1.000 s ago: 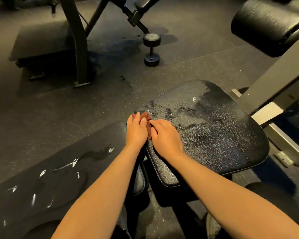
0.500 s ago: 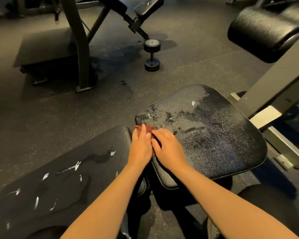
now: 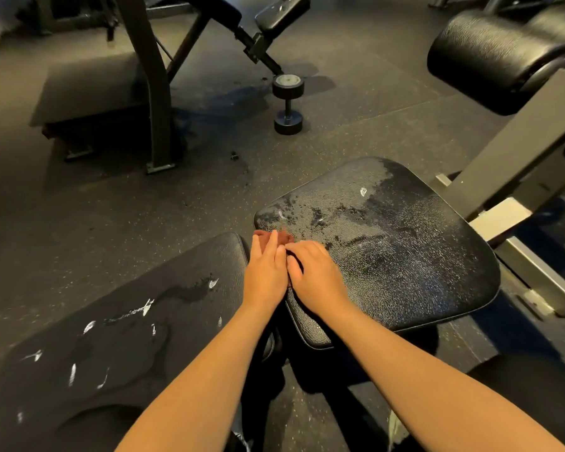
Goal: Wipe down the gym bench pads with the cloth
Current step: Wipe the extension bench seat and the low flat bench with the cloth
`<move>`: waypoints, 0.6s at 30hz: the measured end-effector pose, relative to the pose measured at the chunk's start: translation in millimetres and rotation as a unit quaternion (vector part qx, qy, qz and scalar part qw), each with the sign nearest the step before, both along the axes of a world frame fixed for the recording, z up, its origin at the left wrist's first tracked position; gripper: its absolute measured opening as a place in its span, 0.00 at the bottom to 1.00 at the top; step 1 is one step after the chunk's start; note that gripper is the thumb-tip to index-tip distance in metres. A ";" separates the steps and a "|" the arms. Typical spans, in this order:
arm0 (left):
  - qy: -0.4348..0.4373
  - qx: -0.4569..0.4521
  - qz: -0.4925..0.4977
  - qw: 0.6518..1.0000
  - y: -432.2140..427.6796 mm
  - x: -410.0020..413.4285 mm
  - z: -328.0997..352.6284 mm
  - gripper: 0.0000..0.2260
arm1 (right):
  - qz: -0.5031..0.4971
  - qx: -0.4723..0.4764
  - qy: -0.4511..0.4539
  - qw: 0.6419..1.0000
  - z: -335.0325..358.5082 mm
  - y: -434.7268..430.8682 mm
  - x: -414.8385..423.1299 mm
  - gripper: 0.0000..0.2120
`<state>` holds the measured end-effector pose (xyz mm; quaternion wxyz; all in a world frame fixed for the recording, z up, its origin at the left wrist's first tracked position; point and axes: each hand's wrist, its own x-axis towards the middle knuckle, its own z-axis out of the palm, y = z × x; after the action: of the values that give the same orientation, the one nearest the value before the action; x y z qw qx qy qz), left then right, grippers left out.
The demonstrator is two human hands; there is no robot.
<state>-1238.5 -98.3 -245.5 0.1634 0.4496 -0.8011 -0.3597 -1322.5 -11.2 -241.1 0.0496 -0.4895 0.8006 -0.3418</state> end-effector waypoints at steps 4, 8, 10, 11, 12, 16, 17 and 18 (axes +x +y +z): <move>0.004 -0.007 -0.013 1.000 22.5 14.6 -9.3 0.21 | 0.003 -0.011 -0.008 1.000 -0.4 15.9 4.5 0.12; 0.004 -0.016 -0.021 1.000 39.7 24.5 -13.5 0.20 | 0.002 -0.024 0.009 1.000 -4.6 37.7 12.5 0.11; 0.010 -0.018 -0.023 1.000 45.0 27.3 -14.9 0.20 | -0.002 -0.022 0.010 1.000 -4.6 42.5 15.0 0.11; 0.011 -0.018 -0.026 0.999 45.5 28.0 -16.2 0.20 | -0.004 -0.018 0.011 1.000 -3.9 43.5 16.0 0.11; 0.009 -0.017 -0.030 0.999 44.3 28.0 -16.8 0.20 | -0.004 -0.013 0.016 1.000 -3.6 43.3 16.9 0.11; 0.014 -0.003 -0.032 0.999 24.9 21.8 -14.3 0.20 | 0.004 -0.003 0.041 0.999 -4.0 41.8 18.9 0.12; 0.018 -0.001 -0.027 0.999 19.6 19.2 -12.6 0.20 | 0.006 -0.004 0.047 0.999 -3.7 41.0 19.1 0.13; 0.018 0.003 -0.020 1.000 15.8 15.8 -10.6 0.20 | 0.005 -0.006 0.046 0.999 -3.5 39.8 18.6 0.14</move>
<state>-1222.7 -82.5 -256.1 0.1694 0.4278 -0.8058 -0.3729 -1303.8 28.6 -244.6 0.0117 -0.5088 0.7978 -0.3234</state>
